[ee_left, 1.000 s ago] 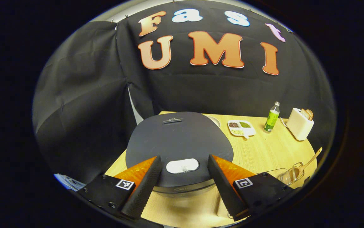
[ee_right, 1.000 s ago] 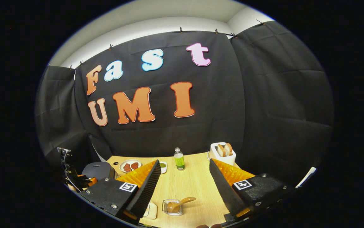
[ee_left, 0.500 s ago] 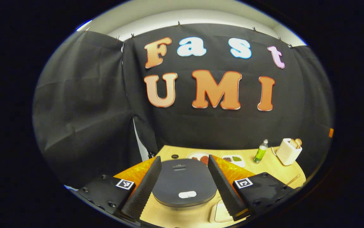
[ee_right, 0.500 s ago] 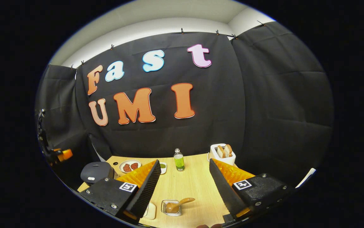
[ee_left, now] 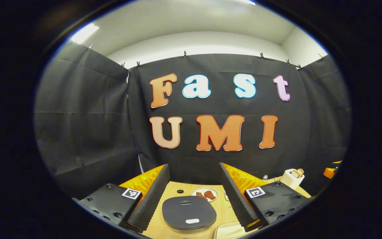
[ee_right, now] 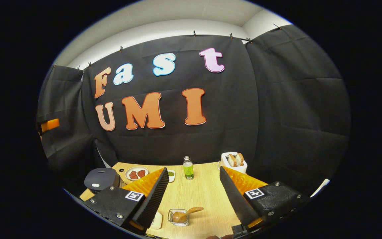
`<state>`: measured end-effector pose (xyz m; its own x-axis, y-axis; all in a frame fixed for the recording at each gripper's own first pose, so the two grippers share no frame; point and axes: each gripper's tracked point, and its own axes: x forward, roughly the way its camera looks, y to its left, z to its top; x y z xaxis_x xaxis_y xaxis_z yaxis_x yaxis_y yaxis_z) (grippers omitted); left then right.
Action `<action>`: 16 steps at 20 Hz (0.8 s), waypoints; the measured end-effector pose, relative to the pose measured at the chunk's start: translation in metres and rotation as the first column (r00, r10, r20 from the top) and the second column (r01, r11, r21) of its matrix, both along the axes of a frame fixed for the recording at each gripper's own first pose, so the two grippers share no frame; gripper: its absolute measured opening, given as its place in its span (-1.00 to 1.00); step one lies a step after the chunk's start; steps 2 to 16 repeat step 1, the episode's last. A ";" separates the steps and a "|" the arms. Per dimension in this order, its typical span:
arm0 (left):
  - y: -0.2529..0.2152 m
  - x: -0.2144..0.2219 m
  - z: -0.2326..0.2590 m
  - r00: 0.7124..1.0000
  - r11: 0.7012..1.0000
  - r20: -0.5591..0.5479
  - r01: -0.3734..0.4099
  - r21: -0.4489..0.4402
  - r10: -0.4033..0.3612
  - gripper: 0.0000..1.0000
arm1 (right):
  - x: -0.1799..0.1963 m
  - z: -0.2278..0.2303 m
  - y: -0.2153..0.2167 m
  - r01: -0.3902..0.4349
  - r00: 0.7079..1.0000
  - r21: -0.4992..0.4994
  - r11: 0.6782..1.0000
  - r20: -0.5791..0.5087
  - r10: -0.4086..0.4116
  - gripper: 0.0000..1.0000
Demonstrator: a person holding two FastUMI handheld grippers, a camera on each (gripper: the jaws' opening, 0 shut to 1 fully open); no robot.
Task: Close the left gripper, press the button to open the rice cooker; take a wooden spoon from the chopstick holder with the right hand, scoop a spoonful of rice and pour it into the rice cooker, then put the wooden spoon back into the chopstick holder.
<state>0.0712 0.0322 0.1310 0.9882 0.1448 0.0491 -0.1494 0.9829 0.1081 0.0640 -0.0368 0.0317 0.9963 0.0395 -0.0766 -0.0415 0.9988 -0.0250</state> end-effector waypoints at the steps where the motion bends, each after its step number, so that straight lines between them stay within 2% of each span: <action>1: -0.005 -0.002 0.003 1.000 1.000 0.007 0.007 0.001 -0.007 0.87 | -0.001 0.002 -0.001 0.001 1.000 -0.006 1.000 0.005 -0.001 0.90; 16: -0.005 -0.002 0.003 1.000 1.000 0.007 0.007 0.001 -0.007 0.87 | -0.001 0.002 -0.001 0.001 1.000 -0.006 1.000 0.005 -0.001 0.90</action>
